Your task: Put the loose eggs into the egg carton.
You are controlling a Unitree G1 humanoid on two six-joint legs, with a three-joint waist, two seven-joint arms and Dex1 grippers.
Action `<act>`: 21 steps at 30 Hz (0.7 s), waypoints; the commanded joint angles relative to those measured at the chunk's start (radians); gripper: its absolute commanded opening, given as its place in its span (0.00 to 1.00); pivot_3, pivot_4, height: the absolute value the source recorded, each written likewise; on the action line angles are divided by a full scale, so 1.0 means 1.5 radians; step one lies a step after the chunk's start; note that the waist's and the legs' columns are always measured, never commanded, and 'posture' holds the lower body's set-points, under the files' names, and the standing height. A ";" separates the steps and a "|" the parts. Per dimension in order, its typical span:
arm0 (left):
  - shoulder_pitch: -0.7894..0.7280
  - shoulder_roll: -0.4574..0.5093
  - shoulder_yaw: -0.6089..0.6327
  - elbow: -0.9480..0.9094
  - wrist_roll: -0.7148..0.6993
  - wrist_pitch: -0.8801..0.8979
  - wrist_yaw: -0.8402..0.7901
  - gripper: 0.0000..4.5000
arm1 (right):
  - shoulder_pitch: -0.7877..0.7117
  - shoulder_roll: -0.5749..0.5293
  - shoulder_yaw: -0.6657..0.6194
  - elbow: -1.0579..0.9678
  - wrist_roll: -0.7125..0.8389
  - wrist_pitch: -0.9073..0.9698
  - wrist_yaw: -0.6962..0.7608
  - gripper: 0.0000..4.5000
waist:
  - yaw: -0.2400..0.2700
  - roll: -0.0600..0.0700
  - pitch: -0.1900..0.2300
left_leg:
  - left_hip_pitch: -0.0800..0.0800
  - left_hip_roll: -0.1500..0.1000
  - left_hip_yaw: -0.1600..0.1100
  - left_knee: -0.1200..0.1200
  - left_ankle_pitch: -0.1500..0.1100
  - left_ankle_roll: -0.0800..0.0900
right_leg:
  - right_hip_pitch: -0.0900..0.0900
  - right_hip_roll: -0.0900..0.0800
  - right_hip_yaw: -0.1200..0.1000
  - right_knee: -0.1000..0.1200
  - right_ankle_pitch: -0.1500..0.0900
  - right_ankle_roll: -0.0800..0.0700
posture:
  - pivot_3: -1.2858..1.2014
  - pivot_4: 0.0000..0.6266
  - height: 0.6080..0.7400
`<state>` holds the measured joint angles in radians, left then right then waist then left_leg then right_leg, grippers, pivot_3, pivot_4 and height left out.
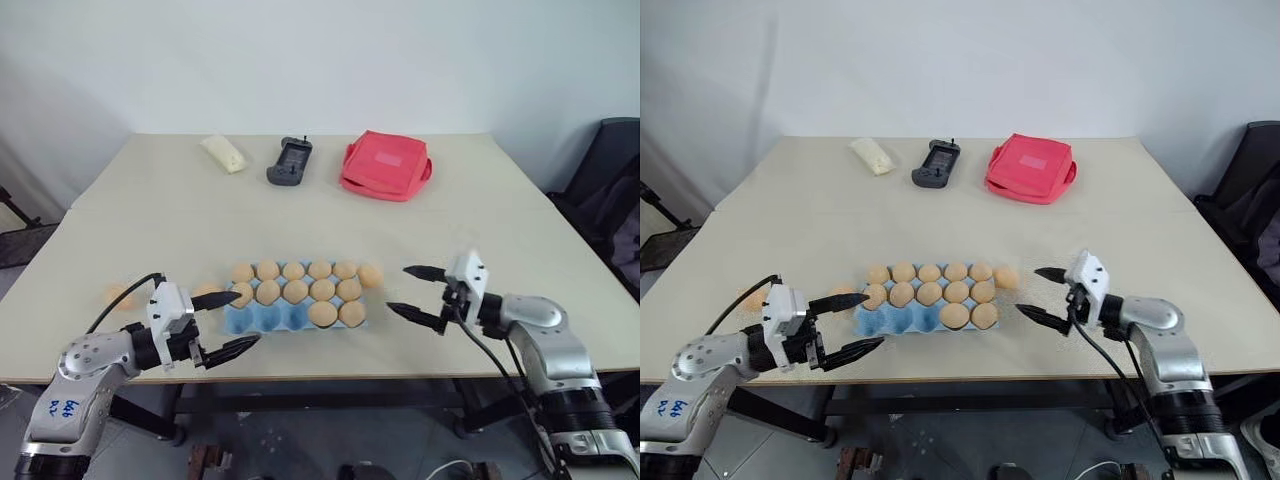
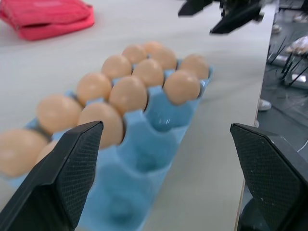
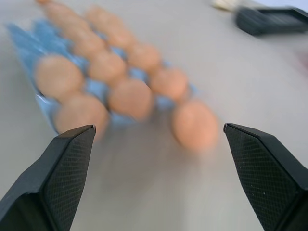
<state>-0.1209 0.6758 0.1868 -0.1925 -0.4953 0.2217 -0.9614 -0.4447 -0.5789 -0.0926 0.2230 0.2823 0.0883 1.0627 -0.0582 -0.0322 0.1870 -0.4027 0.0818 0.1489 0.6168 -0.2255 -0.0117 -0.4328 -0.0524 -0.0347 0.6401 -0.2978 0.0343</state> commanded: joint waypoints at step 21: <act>-0.012 -0.018 0.004 -0.044 -0.004 0.011 0.031 1.00 | -0.393 0.092 0.147 0.569 -0.190 -0.199 0.024 0.99 | -0.019 0.000 0.000 | 0.000 0.003 0.002 0.006 0.000 -0.001 | -0.001 0.004 0.006 0.004 0.000 0.000 | 0.52 0.24 1.00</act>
<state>-0.1416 0.6481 0.1774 -0.2091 -0.4919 0.2422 -0.9250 -1.0002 -0.4467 0.1171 1.0237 0.0304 -0.1792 1.1393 -0.0860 -0.0319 0.1872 -0.4026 0.0859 0.1515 0.6254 -0.2261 -0.0138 -0.4348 -0.0461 -0.0257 0.6468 -0.2972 0.0346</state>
